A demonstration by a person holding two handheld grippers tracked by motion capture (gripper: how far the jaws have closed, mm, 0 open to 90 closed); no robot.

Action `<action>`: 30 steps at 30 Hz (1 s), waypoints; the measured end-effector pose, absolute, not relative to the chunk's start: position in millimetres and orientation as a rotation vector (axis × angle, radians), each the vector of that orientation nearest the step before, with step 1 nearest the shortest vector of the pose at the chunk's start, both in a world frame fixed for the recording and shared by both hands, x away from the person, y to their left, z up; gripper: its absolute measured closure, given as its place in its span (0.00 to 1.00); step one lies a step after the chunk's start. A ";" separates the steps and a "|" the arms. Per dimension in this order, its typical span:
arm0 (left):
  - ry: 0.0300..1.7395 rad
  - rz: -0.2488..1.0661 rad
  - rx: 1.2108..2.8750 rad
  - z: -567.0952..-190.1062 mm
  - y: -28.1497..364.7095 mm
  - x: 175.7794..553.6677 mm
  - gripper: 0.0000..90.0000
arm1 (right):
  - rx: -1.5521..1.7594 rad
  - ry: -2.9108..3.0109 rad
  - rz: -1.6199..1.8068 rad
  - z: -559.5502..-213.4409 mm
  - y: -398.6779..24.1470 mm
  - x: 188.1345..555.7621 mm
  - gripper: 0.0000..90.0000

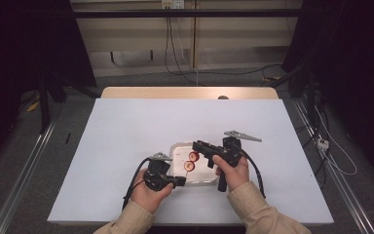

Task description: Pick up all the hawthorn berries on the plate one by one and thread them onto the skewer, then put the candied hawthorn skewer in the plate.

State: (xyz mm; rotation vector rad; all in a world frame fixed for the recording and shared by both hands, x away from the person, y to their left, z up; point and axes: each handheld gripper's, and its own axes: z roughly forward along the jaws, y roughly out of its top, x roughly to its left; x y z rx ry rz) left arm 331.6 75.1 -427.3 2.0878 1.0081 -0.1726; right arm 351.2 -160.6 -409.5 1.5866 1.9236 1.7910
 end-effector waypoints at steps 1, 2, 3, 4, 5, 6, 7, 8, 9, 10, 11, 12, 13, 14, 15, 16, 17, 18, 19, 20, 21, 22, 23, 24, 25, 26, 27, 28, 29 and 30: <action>1.016 -0.190 2.085 -428.6 75.5 332.6 1.00 | 1.588 1.932 1.785 -410.3 -160.1 351.2 0.82; 1.021 -0.213 2.084 -429.5 75.5 334.6 1.00 | 1.600 1.931 1.770 -411.2 -159.9 351.2 0.82; 1.012 -0.195 2.085 -429.6 75.0 334.6 1.00 | 1.587 1.932 1.752 -412.7 -159.2 351.5 0.82; 1.011 -0.200 2.090 -429.5 73.5 334.4 1.00 | 1.556 1.934 1.765 -412.5 -159.5 352.9 0.81; 1.003 -0.212 2.075 -429.3 72.5 334.3 1.00 | 1.536 1.946 1.759 -411.9 -159.6 353.6 0.81; 1.004 -0.190 2.068 -427.8 71.1 333.3 1.00 | 1.485 1.945 1.742 -412.1 -158.5 354.2 0.79; 1.003 -0.186 2.083 -426.9 69.8 333.2 1.00 | 1.468 1.963 1.738 -413.0 -156.9 354.8 0.72; 1.004 -0.178 2.079 -427.1 69.9 333.1 1.00 | 1.479 1.966 1.745 -414.0 -155.2 355.2 0.65; 1.010 -0.179 2.082 -428.3 70.5 333.5 1.00 | 1.463 1.963 1.733 -413.8 -153.7 355.1 0.55; 1.016 -0.189 2.083 -429.6 71.7 334.0 1.00 | 1.444 1.942 1.712 -412.6 -153.8 354.9 0.50; 1.015 -0.189 2.080 -430.1 73.7 334.5 1.00 | 1.444 1.925 1.711 -411.1 -155.1 354.8 0.50; 1.021 -0.188 2.076 -429.8 75.2 335.1 1.00 | 1.446 1.925 1.729 -410.2 -157.0 355.3 0.47; 1.029 -0.179 2.074 -428.6 76.6 335.8 1.00 | 1.443 1.923 1.722 -409.3 -159.0 355.4 0.42; 1.033 -0.173 2.062 -427.3 78.3 336.8 1.00 | 1.440 1.922 1.700 -408.5 -160.7 355.2 0.41; 1.037 -0.171 2.062 -426.3 79.2 338.1 1.00 | 1.447 1.925 1.701 -407.9 -162.9 355.2 0.40; 1.042 -0.168 2.057 -425.8 80.5 339.5 1.00 | 1.445 1.915 1.705 -407.5 -165.3 355.1 0.37; 1.051 -0.165 2.052 -425.5 81.7 340.9 1.00 | 1.441 1.908 1.699 -407.0 -167.4 354.8 0.35; 1.057 -0.174 2.054 -425.9 82.4 342.8 1.00 | 1.446 1.905 1.699 -406.8 -169.6 354.5 0.31; 1.062 -0.179 2.046 -426.0 83.4 344.2 1.00 | 1.447 1.904 1.704 -406.8 -171.3 354.1 0.30; 1.069 -0.180 2.041 -425.6 84.2 345.4 1.00 | 1.445 1.909 1.699 -406.9 -172.8 353.3 0.30; 1.074 -0.179 2.038 -425.1 84.4 346.6 1.00 | 1.438 1.912 1.696 -407.4 -173.7 352.8 0.27; 1.075 -0.180 2.029 -424.3 84.9 347.7 1.00 | 1.432 1.922 1.684 -407.6 -174.3 352.1 0.25; 1.078 -0.182 2.031 -423.7 85.0 349.1 1.00 | 1.426 1.924 1.672 -407.8 -175.0 351.2 0.23; 1.079 -0.194 2.027 -424.1 84.7 350.7 1.00 | 1.421 1.920 1.661 -408.0 -175.6 350.4 0.22; 1.092 -0.194 2.020 -424.0 84.3 351.9 1.00 | 1.414 1.925 1.652 -408.3 -176.4 350.0 0.21; 1.093 -0.204 2.026 -424.7 83.9 353.9 1.00 | 1.412 1.925 1.649 -409.1 -177.2 349.7 0.20; 1.105 -0.211 2.028 -425.4 83.2 355.5 1.00 | 1.418 1.926 1.648 -410.0 -178.1 349.4 0.19; 1.107 -0.215 2.023 -426.5 83.1 357.4 1.00 | 1.422 1.927 1.646 -411.0 -179.0 349.0 0.19; 1.119 -0.213 2.026 -427.8 82.1 359.0 1.00 | 1.421 1.924 1.650 -411.9 -179.9 348.7 0.19; 1.128 -0.207 2.021 -428.7 81.8 360.5 1.00 | 1.418 1.928 1.647 -412.6 -180.6 348.4 0.19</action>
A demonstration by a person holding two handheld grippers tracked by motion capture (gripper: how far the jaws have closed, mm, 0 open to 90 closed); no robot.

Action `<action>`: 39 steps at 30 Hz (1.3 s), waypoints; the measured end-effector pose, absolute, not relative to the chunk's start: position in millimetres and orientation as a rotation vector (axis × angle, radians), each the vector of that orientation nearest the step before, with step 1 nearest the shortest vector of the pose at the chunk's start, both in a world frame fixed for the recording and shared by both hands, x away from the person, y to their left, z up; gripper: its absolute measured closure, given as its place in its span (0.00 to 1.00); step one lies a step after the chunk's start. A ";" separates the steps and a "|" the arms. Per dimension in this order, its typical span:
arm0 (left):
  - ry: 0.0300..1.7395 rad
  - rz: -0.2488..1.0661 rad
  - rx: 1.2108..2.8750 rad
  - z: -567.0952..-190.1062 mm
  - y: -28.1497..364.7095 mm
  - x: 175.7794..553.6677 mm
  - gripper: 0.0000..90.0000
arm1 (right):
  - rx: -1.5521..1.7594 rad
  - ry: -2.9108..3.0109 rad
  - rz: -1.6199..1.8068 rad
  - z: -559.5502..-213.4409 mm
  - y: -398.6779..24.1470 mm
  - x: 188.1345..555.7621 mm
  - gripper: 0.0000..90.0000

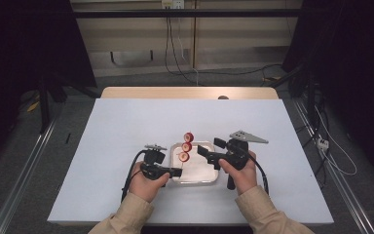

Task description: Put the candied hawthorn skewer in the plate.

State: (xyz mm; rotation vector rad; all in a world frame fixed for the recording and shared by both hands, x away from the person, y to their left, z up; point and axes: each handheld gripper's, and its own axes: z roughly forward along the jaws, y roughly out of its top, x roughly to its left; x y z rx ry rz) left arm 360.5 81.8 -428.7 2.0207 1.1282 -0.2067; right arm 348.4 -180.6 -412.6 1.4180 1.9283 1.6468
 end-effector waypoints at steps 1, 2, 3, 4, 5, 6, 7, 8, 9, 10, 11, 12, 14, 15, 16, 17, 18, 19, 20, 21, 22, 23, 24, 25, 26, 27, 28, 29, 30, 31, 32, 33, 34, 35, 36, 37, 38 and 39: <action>1.128 -0.200 2.009 -428.9 81.7 362.1 1.00 | 1.420 1.929 1.642 -413.1 -181.5 348.2 0.19; 1.141 -0.197 2.009 -428.8 80.2 364.1 1.00 | 1.421 1.924 1.649 -413.5 -182.4 347.9 0.19; 1.153 -0.204 1.995 -429.2 79.3 366.1 1.00 | 1.419 1.928 1.647 -413.7 -183.3 347.9 0.19; 1.163 -0.199 1.987 -429.6 78.2 367.7 1.00 | 1.418 1.928 1.646 -413.9 -184.0 347.9 0.19; 1.171 -0.194 1.999 -430.1 76.6 369.8 1.00 | 1.419 1.926 1.650 -413.9 -184.5 348.0 0.19; 1.177 -0.188 2.005 -431.5 75.3 372.0 1.00 | 1.421 1.926 1.654 -413.5 -185.3 348.2 0.19; 1.188 -0.179 2.006 -433.2 74.0 373.9 1.00 | 1.418 1.919 1.655 -413.0 -186.0 348.1 0.19; 1.203 -0.170 2.012 -434.9 72.4 375.3 1.00 | 1.410 1.917 1.654 -412.5 -186.5 348.1 0.19; 1.215 -0.164 2.011 -436.4 71.2 376.2 1.00 | 1.411 1.917 1.658 -412.0 -186.9 347.8 0.19; 1.218 -0.164 2.008 -437.4 70.0 376.5 1.00 | 1.409 1.916 1.662 -411.6 -187.5 347.5 0.19; 1.219 -0.153 2.009 -437.5 68.9 376.2 0.99 | 1.406 1.917 1.660 -411.4 -187.9 347.4 0.19; 1.208 -0.142 2.015 -437.7 67.5 376.1 0.94 | 1.405 1.918 1.659 -411.4 -188.5 347.1 0.18; 1.211 -0.153 2.020 -438.5 65.4 374.9 0.87 | 1.407 1.913 1.660 -412.1 -190.1 346.8 0.18; 1.203 -0.161 2.024 -438.5 64.8 373.4 0.88 | 1.412 1.914 1.659 -412.4 -190.5 346.5 0.18; 1.193 -0.175 2.020 -438.3 64.5 371.8 0.88 | 1.411 1.912 1.660 -412.9 -191.2 346.1 0.18; 1.189 -0.187 2.017 -437.7 64.8 370.1 0.86 | 1.405 1.914 1.658 -413.4 -191.9 345.6 0.18; 1.186 -0.179 2.012 -437.0 65.8 368.7 0.84 | 1.405 1.919 1.655 -414.1 -192.3 344.7 0.18; 1.170 -0.181 2.004 -436.1 68.5 368.2 0.79 | 1.399 1.920 1.651 -415.1 -192.9 343.6 0.18; 1.168 -0.189 1.993 -435.3 70.4 367.7 0.77 | 1.396 1.926 1.644 -416.5 -193.8 342.5 0.18; 1.151 -0.185 1.988 -433.2 73.5 366.9 0.76 | 1.398 1.928 1.644 -417.4 -194.4 341.9 0.17; 1.135 -0.184 1.981 -431.8 75.1 366.4 0.74 | 1.393 1.932 1.643 -418.5 -195.4 341.0 0.17; 1.134 -0.194 1.973 -429.7 77.7 365.4 0.72 | 1.394 1.934 1.638 -418.9 -195.9 340.4 0.17; 1.125 -0.197 1.956 -428.1 79.6 364.4 0.71 | 1.390 1.932 1.631 -419.3 -197.0 339.4 0.17; 1.113 -0.198 1.947 -426.2 81.6 363.7 0.70 | 1.386 1.931 1.628 -419.8 -198.2 338.5 0.17; 1.103 -0.194 1.948 -424.3 84.4 363.3 0.68 | 1.391 1.931 1.632 -420.3 -199.3 337.9 0.17; 1.084 -0.186 1.943 -422.3 87.7 363.1 0.67 | 1.393 1.931 1.629 -420.7 -200.3 337.3 0.17; 1.069 -0.178 1.939 -421.5 89.7 363.0 0.65 | 1.387 1.931 1.622 -421.4 -201.4 336.4 0.17; 1.076 -0.169 1.935 -420.3 92.4 362.4 0.64 | 1.387 1.934 1.621 -421.8 -202.0 336.0 0.17; 1.062 -0.164 1.936 -419.6 95.7 362.6 0.64 | 1.384 1.936 1.622 -422.3 -202.7 335.4 0.17; 1.046 -0.167 1.935 -418.7 98.7 362.4 0.62 | 1.378 1.941 1.617 -422.8 -203.4 334.5 0.17; 1.037 -0.151 1.941 -418.1 101.6 361.9 0.60 | 1.370 1.943 1.609 -423.4 -204.3 333.7 0.16; 1.027 -0.140 1.946 -417.8 104.4 361.4 0.57 | 1.368 1.946 1.610 -424.0 -204.6 332.8 0.16; 1.018 -0.126 1.945 -417.5 107.4 360.9 0.55 | 1.360 1.954 1.606 -424.7 -204.9 332.1 0.16; 1.009 -0.115 1.942 -417.1 110.9 360.6 0.53 | 1.357 1.961 1.598 -425.4 -205.0 331.1 0.15; 1.003 -0.096 1.943 -416.9 114.3 360.3 0.52 | 1.347 1.970 1.586 -426.1 -204.9 330.3 0.15; 1.004 -0.091 1.938 -416.7 117.7 359.9 0.50 | 1.336 1.979 1.575 -426.6 -204.8 329.2 0.14; 1.003 -0.090 1.932 -416.2 121.3 359.6 0.50 | 1.324 1.982 1.564 -427.2 -205.0 327.9 0.14; 0.997 -0.080 1.932 -416.2 124.5 359.4 0.49 | 1.311 1.987 1.553 -427.9 -205.2 326.6 0.14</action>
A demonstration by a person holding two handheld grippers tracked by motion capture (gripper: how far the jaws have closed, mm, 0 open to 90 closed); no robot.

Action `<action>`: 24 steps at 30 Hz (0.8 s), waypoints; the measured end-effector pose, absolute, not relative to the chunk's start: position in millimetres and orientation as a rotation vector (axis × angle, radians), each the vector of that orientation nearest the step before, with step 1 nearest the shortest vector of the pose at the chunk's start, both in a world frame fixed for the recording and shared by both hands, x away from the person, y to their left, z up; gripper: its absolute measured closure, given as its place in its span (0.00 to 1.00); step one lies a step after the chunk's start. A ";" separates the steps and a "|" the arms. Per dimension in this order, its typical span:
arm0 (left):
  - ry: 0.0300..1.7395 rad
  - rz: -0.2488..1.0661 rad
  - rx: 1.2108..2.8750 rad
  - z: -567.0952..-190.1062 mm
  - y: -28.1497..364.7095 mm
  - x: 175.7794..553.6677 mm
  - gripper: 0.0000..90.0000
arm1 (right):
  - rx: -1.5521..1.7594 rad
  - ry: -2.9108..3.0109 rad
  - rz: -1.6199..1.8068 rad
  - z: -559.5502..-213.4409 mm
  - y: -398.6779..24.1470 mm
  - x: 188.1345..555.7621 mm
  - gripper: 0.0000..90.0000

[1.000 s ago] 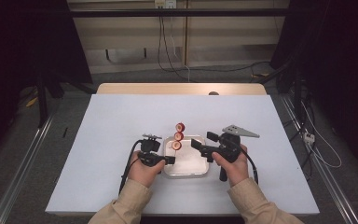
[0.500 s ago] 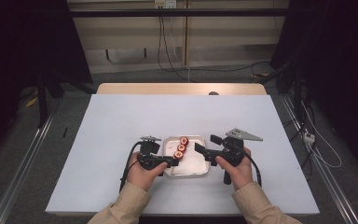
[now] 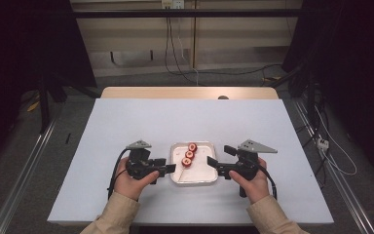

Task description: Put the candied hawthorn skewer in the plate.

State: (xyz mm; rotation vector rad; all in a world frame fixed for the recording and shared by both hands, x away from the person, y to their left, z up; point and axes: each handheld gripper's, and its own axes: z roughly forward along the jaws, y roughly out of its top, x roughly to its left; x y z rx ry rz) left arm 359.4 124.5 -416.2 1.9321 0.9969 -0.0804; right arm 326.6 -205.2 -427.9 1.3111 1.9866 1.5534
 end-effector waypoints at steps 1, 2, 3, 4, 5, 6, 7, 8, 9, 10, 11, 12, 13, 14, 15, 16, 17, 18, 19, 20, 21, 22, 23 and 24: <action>0.993 -0.072 1.937 -416.1 127.6 359.2 0.48 | 1.308 1.996 1.550 -428.5 -205.5 325.2 0.14; 0.989 -0.066 1.938 -416.3 130.9 359.0 0.45 | 1.303 1.997 1.550 -429.3 -206.2 323.9 0.13; 0.982 -0.060 1.938 -416.8 134.6 359.0 0.43 | 1.299 2.000 1.547 -429.9 -206.9 322.5 0.13; 0.979 -0.053 1.936 -417.1 138.3 358.5 0.41 | 1.288 2.006 1.535 -430.6 -207.9 321.3 0.13; 0.975 -0.046 1.937 -417.3 142.0 358.0 0.40 | 1.277 2.010 1.522 -431.2 -209.0 320.1 0.12; 0.973 -0.037 1.930 -417.5 145.3 357.4 0.40 | 1.271 2.013 1.518 -431.9 -210.2 319.1 0.12; 0.970 -0.023 1.926 -417.4 148.8 356.9 0.39 | 1.264 2.017 1.509 -432.8 -211.5 318.3 0.12; 0.964 -0.012 1.924 -417.2 152.1 356.6 0.38 | 1.256 2.023 1.500 -433.5 -212.8 317.5 0.12; 0.956 -0.007 1.926 -417.0 155.2 356.5 0.36 | 1.249 2.027 1.491 -434.1 -214.1 316.7 0.12; 0.950 -0.003 1.924 -417.0 157.9 356.1 0.35 | 1.253 2.025 1.485 -434.7 -215.5 315.9 0.12; 0.942 -0.002 1.927 -416.8 160.8 355.8 0.35 | 1.255 2.023 1.482 -435.3 -216.9 315.4 0.12; 0.940 0.003 1.926 -416.9 163.0 355.2 0.35 | 1.251 2.026 1.483 -435.7 -218.1 314.8 0.12; 0.936 0.010 1.924 -417.5 165.3 354.8 0.33 | 1.251 2.025 1.477 -436.0 -219.1 314.0 0.12; 0.926 0.015 1.926 -417.8 167.5 354.2 0.33 | 1.250 2.024 1.476 -436.2 -220.2 313.3 0.11; 0.912 0.016 1.924 -418.1 170.4 353.4 0.32 | 1.247 2.026 1.477 -436.3 -221.1 312.4 0.11; 0.915 0.023 1.921 -418.6 172.1 352.9 0.32 | 1.244 2.027 1.472 -436.5 -222.1 311.3 0.11; 0.917 0.022 1.926 -418.6 173.7 352.7 0.31 | 1.241 2.024 1.469 -436.6 -222.9 310.4 0.11; 0.913 0.024 1.928 -418.6 175.8 352.5 0.31 | 1.237 2.025 1.468 -436.8 -223.7 309.7 0.11; 0.913 0.027 1.924 -418.8 177.8 352.2 0.30 | 1.239 2.026 1.469 -437.1 -224.8 308.9 0.11; 0.912 0.026 1.926 -418.8 179.6 351.9 0.29 | 1.242 2.023 1.468 -437.7 -226.1 307.8 0.11; 0.909 0.028 1.927 -418.8 181.1 351.6 0.28 | 1.242 2.023 1.466 -438.5 -227.4 307.1 0.11; 0.900 0.032 1.935 -418.9 183.2 351.2 0.28 | 1.241 2.027 1.465 -439.2 -228.4 306.6 0.11; 0.899 0.035 1.935 -419.7 184.7 350.8 0.28 | 1.243 2.028 1.461 -439.9 -229.6 305.8 0.11; 0.901 0.038 1.944 -420.0 186.9 350.5 0.27 | 1.243 2.029 1.457 -440.8 -230.7 305.0 0.11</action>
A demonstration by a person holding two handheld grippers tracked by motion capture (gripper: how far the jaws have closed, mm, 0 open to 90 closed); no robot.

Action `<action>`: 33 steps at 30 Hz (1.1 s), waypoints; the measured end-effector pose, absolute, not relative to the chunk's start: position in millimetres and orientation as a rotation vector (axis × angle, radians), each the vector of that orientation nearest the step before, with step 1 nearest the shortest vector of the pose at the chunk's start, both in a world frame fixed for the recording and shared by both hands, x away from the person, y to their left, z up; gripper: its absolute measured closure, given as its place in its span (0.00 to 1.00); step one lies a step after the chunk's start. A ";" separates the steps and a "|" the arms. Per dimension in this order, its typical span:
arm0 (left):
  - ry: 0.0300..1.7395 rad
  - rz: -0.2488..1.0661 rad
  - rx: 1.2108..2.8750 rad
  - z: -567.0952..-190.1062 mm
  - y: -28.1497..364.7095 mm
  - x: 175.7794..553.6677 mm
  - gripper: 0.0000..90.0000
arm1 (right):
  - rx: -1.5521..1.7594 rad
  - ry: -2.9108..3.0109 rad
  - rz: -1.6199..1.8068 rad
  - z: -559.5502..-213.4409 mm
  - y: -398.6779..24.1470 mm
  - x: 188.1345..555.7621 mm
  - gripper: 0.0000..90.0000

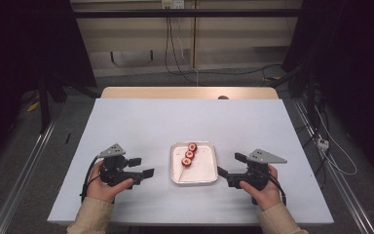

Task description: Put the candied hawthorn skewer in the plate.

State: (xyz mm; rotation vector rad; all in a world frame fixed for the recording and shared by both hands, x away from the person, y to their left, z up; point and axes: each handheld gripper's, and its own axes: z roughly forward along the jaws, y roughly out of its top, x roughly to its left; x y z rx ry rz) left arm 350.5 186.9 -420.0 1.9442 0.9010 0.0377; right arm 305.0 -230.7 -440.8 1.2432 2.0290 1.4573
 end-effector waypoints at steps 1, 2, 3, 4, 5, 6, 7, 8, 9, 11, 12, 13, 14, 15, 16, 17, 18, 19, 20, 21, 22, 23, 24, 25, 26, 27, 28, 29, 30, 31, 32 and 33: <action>0.897 0.044 1.941 -420.7 189.1 350.3 0.26 | 1.243 2.032 1.456 -441.5 -232.0 304.2 0.11; 0.899 0.043 1.937 -421.1 191.1 349.8 0.26 | 1.244 2.033 1.451 -442.1 -233.2 303.3 0.11; 0.896 0.049 1.942 -421.5 193.9 349.7 0.25 | 1.245 2.035 1.452 -442.5 -234.1 302.2 0.10; 0.896 0.056 1.940 -421.6 195.4 349.2 0.25 | 1.242 2.035 1.452 -442.8 -235.7 301.0 0.10; 0.892 0.055 1.947 -421.6 196.9 349.1 0.25 | 1.240 2.032 1.447 -443.0 -237.1 300.4 0.10; 0.893 0.059 1.944 -422.2 198.6 348.8 0.24 | 1.243 2.031 1.447 -443.1 -237.9 299.6 0.10; 0.896 0.062 1.943 -422.5 199.5 348.5 0.24 | 1.238 2.032 1.446 -443.2 -239.4 298.8 0.10; 0.896 0.060 1.949 -422.8 201.1 348.5 0.24 | 1.239 2.030 1.442 -443.2 -240.1 298.2 0.10; 0.897 0.063 1.948 -423.6 202.4 348.1 0.24 | 1.240 2.029 1.441 -443.3 -241.1 297.6 0.10; 0.901 0.065 1.955 -424.9 206.0 347.7 0.23 | 1.240 2.029 1.442 -443.7 -242.9 296.1 0.10; 0.905 0.065 1.952 -425.6 207.1 347.4 0.23 | 1.242 2.029 1.436 -444.2 -244.0 295.4 0.10; 0.908 0.068 1.953 -426.3 209.2 347.1 0.23 | 1.240 2.031 1.431 -444.7 -244.9 295.0 0.10; 0.910 0.071 1.949 -426.8 210.7 346.7 0.23 | 1.240 2.033 1.424 -445.3 -246.3 294.5 0.10; 0.910 0.072 1.954 -427.0 212.4 346.4 0.23 | 1.243 2.033 1.419 -445.9 -247.5 294.0 0.10; 0.909 0.077 1.951 -427.4 213.5 346.1 0.23 | 1.245 2.033 1.419 -446.3 -248.7 293.6 0.10; 0.910 0.081 1.952 -427.5 215.7 345.6 0.23 | 1.247 2.034 1.415 -446.5 -249.6 293.2 0.10; 0.910 0.087 1.954 -427.7 216.8 345.1 0.23 | 1.245 2.032 1.415 -446.9 -251.2 292.8 0.10; 0.909 0.087 1.958 -427.8 217.7 344.8 0.22 | 1.249 2.028 1.414 -446.9 -252.1 292.2 0.10; 0.910 0.092 1.954 -428.3 218.6 344.0 0.22 | 1.247 2.028 1.415 -446.9 -252.9 291.9 0.10; 0.907 0.090 1.953 -428.7 219.4 343.6 0.22 | 1.248 2.028 1.411 -447.0 -254.0 291.2 0.10; 0.906 0.095 1.962 -428.7 220.5 343.2 0.21 | 1.247 2.026 1.406 -447.3 -255.1 290.6 0.10; 0.908 0.098 1.959 -429.0 221.1 342.8 0.21 | 1.247 2.027 1.403 -447.6 -256.3 290.0 0.10; 0.905 0.101 1.959 -429.3 222.3 342.7 0.21 | 1.247 2.027 1.404 -447.9 -257.2 289.7 0.10; 0.904 0.099 1.961 -429.4 223.3 342.4 0.21 | 1.245 2.024 1.400 -448.1 -258.7 289.1 0.10; 0.908 0.103 1.958 -430.0 223.9 341.9 0.21 | 1.252 2.023 1.395 -448.3 -260.0 288.2 0.10; 0.908 0.104 1.956 -430.3 224.3 341.7 0.21 | 1.249 2.024 1.391 -448.8 -262.0 287.6 0.10; 0.906 0.104 1.960 -430.6 225.0 341.5 0.21 | 1.250 2.019 1.387 -449.0 -262.9 287.1 0.10; 0.908 0.103 1.960 -430.8 225.1 341.4 0.21 | 1.250 2.022 1.376 -449.5 -264.3 286.4 0.10; 0.908 0.107 1.957 -431.4 225.0 341.4 0.20 | 1.253 2.021 1.378 -449.9 -265.1 286.2 0.10; 0.907 0.108 1.958 -431.9 224.8 341.7 0.20 | 1.258 2.016 1.381 -450.5 -266.3 286.2 0.10; 0.911 0.109 1.968 -431.8 224.9 341.8 0.20 | 1.262 2.012 1.376 -451.1 -267.4 286.3 0.10; 0.912 0.113 1.963 -432.6 224.2 341.9 0.19 | 1.261 2.012 1.374 -451.5 -267.9 286.4 0.10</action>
